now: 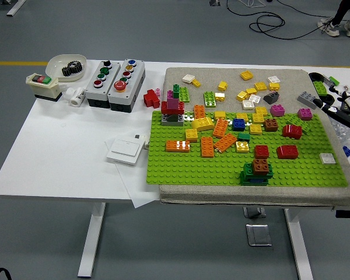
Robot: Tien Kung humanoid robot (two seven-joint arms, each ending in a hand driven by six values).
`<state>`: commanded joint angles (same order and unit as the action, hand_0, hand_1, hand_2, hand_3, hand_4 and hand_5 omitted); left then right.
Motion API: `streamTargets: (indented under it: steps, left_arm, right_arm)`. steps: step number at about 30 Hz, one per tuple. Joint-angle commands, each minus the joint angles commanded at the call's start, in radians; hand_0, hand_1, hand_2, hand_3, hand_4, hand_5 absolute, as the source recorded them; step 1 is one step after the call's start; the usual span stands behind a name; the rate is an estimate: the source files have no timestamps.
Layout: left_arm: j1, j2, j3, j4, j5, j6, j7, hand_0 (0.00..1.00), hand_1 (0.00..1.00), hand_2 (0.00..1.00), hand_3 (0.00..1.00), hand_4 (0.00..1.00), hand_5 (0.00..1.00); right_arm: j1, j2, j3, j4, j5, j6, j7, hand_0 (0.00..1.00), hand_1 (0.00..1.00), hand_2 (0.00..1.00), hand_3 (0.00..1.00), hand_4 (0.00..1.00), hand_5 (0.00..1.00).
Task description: Pick up the brick,pile it on top of brick,press brick,pick up the brick,pile it on top of brick,press brick
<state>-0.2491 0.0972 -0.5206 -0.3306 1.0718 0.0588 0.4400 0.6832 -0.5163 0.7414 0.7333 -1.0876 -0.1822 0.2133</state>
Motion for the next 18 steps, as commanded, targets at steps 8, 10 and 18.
streamTargets:
  steps: [8,10,18]
  left_arm:
    - [0.001,0.0,0.001,0.0,-0.003,0.001,0.0,0.653,0.704,0.721,0.586,0.66,0.666]
    - [0.001,0.0,0.001,-0.001,-0.002,0.001,0.0,0.652,0.704,0.721,0.586,0.66,0.665]
    - [0.003,0.001,-0.002,-0.001,0.004,-0.001,0.002,0.653,0.704,0.721,0.586,0.66,0.665]
  right_arm:
    - [-0.003,-0.004,0.011,0.009,0.326,0.112,-0.016,0.998,0.918,0.944,0.979,0.998,0.998]
    - [-0.005,-0.005,0.02,0.014,0.417,0.168,-0.047,0.997,0.909,0.919,0.961,0.998,0.998]
    - [-0.009,-0.006,0.045,0.02,0.748,0.245,-0.098,0.986,0.899,0.904,0.937,0.998,0.998]
